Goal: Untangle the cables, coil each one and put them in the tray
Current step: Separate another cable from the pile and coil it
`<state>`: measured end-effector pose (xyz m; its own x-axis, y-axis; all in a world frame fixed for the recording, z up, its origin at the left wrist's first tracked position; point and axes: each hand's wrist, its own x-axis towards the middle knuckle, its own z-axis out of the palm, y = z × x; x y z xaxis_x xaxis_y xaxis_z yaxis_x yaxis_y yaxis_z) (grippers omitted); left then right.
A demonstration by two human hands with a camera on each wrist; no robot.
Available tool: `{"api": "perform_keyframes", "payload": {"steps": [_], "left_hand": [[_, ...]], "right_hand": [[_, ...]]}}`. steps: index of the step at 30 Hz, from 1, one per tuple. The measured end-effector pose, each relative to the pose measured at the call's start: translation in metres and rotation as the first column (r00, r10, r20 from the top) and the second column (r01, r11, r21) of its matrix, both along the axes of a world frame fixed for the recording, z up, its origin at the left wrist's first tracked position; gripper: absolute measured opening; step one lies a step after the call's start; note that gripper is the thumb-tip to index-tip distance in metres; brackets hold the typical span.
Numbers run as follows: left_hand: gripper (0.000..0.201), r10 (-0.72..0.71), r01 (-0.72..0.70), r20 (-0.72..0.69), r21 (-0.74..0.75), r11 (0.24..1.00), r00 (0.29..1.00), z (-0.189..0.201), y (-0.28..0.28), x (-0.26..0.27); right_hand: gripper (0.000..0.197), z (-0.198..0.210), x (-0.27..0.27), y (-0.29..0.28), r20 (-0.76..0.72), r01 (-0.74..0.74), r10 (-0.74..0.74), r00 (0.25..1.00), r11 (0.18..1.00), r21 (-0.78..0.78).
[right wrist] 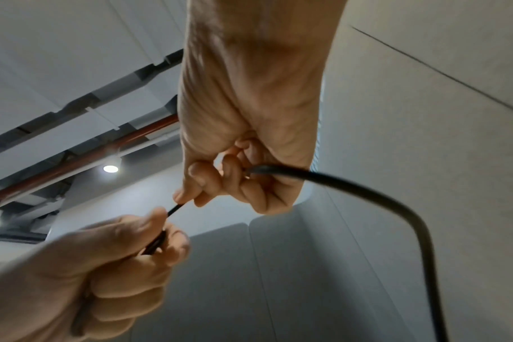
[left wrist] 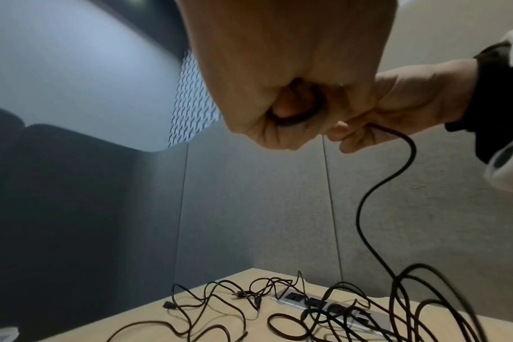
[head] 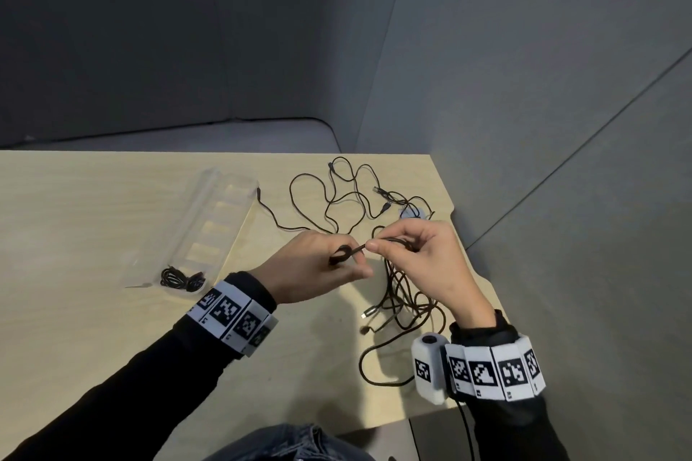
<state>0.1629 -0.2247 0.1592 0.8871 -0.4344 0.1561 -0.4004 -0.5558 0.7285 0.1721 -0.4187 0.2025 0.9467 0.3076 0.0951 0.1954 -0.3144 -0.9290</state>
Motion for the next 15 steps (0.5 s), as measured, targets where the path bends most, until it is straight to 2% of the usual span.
{"api": "perform_keyframes", "payload": {"steps": [2, 4, 6, 8, 10, 11, 15], "left_hand": [[0.038, 0.033, -0.034, -0.069, -0.005, 0.999, 0.997, 0.003, -0.001, 0.002], [0.027, 0.038, -0.077, -0.213, -0.179, 0.981, 0.976, 0.007, -0.002, 0.0], [0.025, 0.013, -0.12, -0.298, -0.344, 0.931, 0.955, 0.008, -0.001, -0.002], [0.026, 0.017, -0.163, -0.338, -0.411, 0.897, 0.941, 0.006, -0.002, -0.004], [0.027, 0.04, -0.228, -0.378, -0.467, 0.855, 0.925, 0.006, -0.005, -0.005], [0.027, 0.052, -0.279, -0.406, -0.525, 0.804, 0.912, 0.006, -0.006, -0.004], [0.033, 0.006, -0.434, -0.495, -0.755, 0.491, 0.869, 0.009, -0.005, -0.001]], "right_hand": [[0.01, -0.005, 0.003, 0.0, -0.044, 0.024, -0.022, 0.999, 0.998, 0.051], [0.009, -0.01, 0.005, -0.001, -0.104, 0.073, -0.061, 0.993, 0.991, 0.111], [0.013, -0.013, 0.006, -0.004, -0.179, 0.106, -0.075, 0.981, 0.98, 0.169], [0.011, -0.014, 0.006, -0.008, -0.214, 0.093, -0.05, 0.976, 0.976, 0.197], [0.006, -0.015, 0.004, -0.01, -0.204, 0.052, -0.019, 0.979, 0.986, 0.158], [0.004, -0.016, 0.004, -0.011, -0.192, 0.031, -0.005, 0.981, 0.991, 0.133], [0.014, -0.016, 0.003, -0.013, -0.128, 0.0, 0.011, 0.992, 0.996, 0.086]]}}
